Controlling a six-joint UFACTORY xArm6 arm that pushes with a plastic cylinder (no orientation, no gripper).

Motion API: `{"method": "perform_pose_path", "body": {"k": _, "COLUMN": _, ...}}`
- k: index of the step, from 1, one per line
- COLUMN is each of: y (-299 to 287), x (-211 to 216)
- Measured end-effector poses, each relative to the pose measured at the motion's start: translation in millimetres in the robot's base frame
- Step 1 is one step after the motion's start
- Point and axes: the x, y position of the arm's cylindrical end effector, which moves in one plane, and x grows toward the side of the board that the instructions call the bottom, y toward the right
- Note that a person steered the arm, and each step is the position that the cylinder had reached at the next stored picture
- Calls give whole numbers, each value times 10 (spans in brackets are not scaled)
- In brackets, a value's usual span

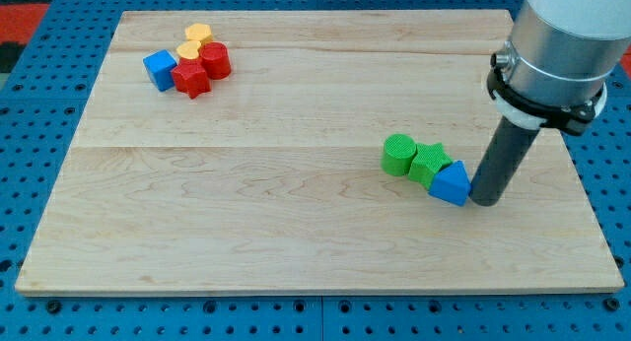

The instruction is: Push group of blocks slightly left

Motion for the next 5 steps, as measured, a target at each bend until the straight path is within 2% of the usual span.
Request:
{"method": "perform_pose_path", "body": {"k": 3, "y": -619, "x": -343}}
{"method": "perform_pose_path", "body": {"k": 5, "y": -905, "x": -749}}
